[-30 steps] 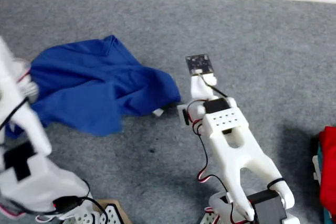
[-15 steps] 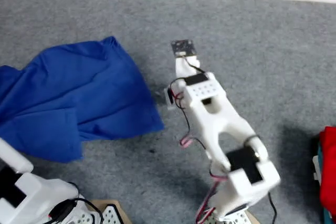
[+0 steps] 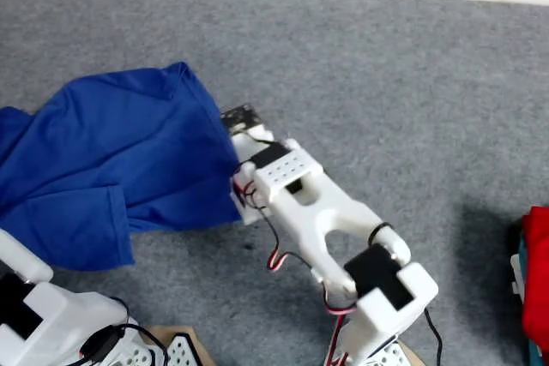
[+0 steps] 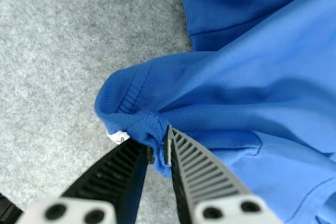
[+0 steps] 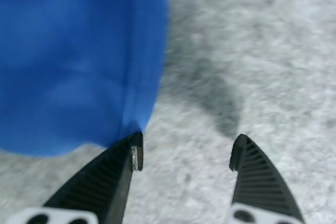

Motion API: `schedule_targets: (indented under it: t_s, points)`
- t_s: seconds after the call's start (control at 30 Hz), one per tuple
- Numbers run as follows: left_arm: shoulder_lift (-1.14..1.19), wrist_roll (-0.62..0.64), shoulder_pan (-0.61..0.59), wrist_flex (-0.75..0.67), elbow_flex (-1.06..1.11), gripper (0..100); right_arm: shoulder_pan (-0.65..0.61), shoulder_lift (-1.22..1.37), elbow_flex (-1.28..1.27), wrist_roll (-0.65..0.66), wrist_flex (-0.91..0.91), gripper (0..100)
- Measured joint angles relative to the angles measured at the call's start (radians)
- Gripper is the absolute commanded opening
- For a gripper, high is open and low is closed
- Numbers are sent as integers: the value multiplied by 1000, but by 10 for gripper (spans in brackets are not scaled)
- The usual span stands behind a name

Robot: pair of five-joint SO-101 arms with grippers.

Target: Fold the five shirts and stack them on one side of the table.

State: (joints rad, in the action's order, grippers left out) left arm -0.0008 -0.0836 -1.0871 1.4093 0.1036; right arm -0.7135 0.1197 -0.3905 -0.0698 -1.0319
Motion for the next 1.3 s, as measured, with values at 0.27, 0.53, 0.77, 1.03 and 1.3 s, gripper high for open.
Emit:
schedule_targets:
  t_s: [0.27, 0.53, 0.77, 1.03, 1.3]
  points:
    - [0, 0, 0, 0, 3, 10, -49, -112, -57, 0, 37, 275]
    - [0, 0, 0, 0, 3, 10, -49, 11, -35, 0, 173, 273]
    - [0, 0, 0, 0, 3, 10, -44, 83, 23, -54, 180, 22]
    - [0, 0, 9, -49, 49, 10, -41, 83, 38, -55, 58, 18]
    - [0, 0, 29, -49, 54, 10, 38, -94, -25, -55, -15, 6]
